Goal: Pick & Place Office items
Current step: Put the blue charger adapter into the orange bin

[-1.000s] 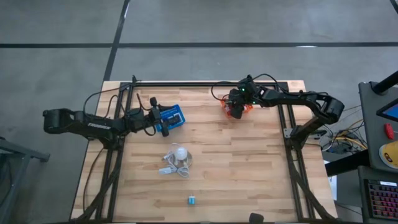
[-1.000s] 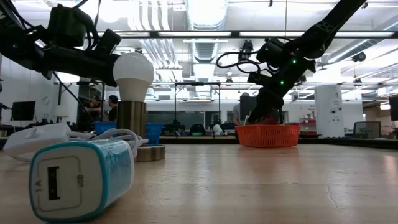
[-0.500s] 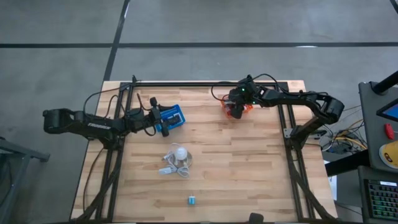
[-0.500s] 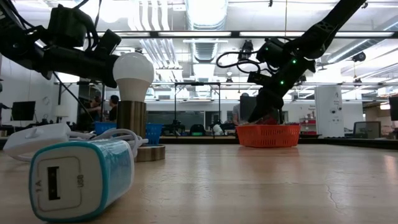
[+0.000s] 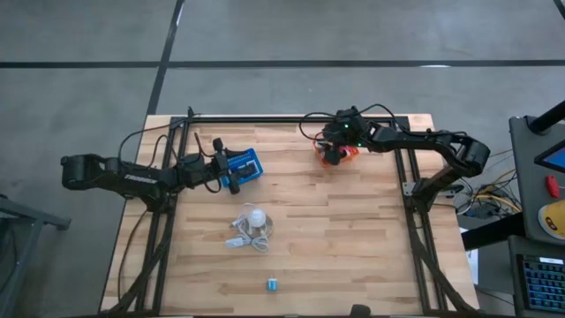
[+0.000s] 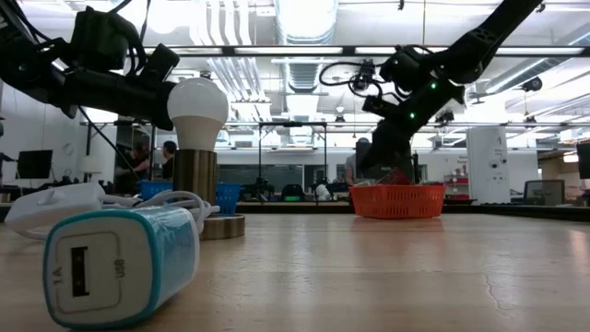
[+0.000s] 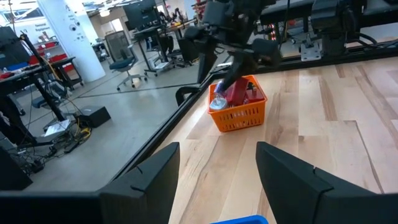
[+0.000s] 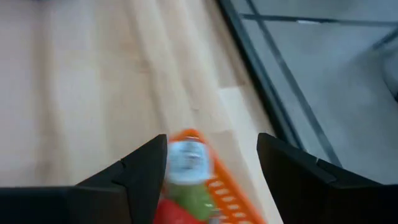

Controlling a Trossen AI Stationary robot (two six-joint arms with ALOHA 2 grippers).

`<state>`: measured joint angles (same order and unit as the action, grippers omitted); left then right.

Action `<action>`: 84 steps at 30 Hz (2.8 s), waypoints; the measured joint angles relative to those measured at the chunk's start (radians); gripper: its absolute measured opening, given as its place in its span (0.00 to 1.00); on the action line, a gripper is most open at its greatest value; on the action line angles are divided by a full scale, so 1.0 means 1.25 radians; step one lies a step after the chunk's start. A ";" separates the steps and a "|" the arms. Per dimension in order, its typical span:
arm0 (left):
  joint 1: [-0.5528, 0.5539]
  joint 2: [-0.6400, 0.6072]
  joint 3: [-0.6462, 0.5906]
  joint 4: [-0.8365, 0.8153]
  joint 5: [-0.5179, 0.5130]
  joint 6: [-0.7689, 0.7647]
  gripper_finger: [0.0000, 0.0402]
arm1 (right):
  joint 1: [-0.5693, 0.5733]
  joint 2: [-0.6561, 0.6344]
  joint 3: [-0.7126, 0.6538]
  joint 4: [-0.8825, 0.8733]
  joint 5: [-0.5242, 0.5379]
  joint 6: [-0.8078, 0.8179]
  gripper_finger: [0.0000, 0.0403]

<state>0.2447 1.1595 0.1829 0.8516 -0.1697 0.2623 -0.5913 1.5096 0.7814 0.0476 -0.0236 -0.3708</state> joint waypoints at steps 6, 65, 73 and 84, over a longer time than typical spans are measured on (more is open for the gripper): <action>0.000 0.000 0.000 -0.004 0.000 0.000 0.54 | 0.111 -0.030 0.003 -0.044 -0.049 -0.018 0.61; 0.013 0.002 -0.006 0.001 -0.010 0.054 0.54 | 0.825 0.613 0.850 -0.498 -0.091 -0.146 0.58; 0.013 0.002 -0.006 0.001 -0.008 0.054 0.54 | 0.826 0.699 0.989 -0.608 -0.098 -0.195 0.58; 0.013 0.002 -0.006 0.001 -0.008 0.057 0.54 | 0.825 0.719 1.007 -0.613 -0.109 -0.233 0.58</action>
<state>0.2615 1.1614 0.1753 0.8524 -0.1799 0.3340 0.4404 2.4081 2.0403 -0.7193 -0.1600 -0.6621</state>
